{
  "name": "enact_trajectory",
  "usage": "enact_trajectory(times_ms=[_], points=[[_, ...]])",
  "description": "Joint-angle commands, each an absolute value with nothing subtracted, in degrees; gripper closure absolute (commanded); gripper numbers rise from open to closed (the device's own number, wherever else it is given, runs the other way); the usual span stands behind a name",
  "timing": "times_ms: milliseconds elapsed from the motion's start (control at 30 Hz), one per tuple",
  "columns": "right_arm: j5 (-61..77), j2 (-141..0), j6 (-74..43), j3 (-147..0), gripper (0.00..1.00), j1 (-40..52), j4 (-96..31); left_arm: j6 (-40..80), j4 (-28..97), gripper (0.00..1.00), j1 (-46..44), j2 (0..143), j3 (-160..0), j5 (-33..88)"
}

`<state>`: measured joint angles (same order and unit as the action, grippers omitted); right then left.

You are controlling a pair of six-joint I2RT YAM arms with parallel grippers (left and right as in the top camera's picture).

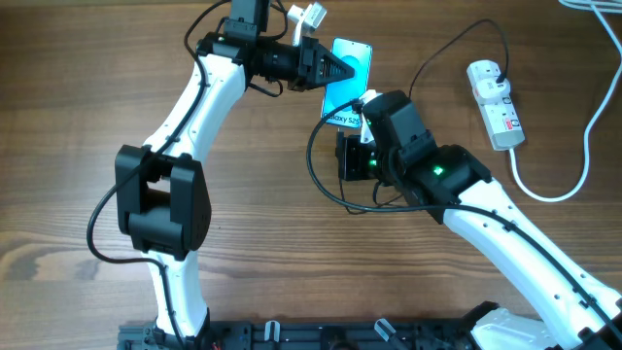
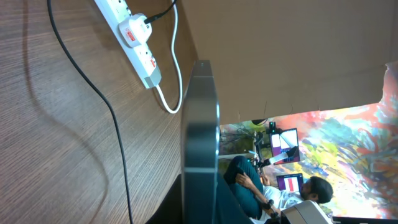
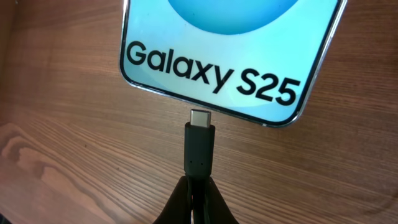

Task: Plug charger to phone and switch on socket
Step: 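Align the plug under the phone's port with the right gripper, then push the plug up into the phone's charging port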

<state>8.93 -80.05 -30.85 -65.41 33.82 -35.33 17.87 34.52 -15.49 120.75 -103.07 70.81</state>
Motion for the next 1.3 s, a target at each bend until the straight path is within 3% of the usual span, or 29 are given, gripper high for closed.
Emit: enact_trajectory(times_ms=[0,1267], points=[[8.58,-80.38,-31.53,-66.52,0.96,33.89,-34.76,16.91,34.48,0.96,-15.92,118.52,-103.13,71.99],[8.56,-80.38,-31.64,-66.52,0.96,33.89,-34.48,16.91,34.48,0.96,-15.92,118.52,-103.13,73.93]])
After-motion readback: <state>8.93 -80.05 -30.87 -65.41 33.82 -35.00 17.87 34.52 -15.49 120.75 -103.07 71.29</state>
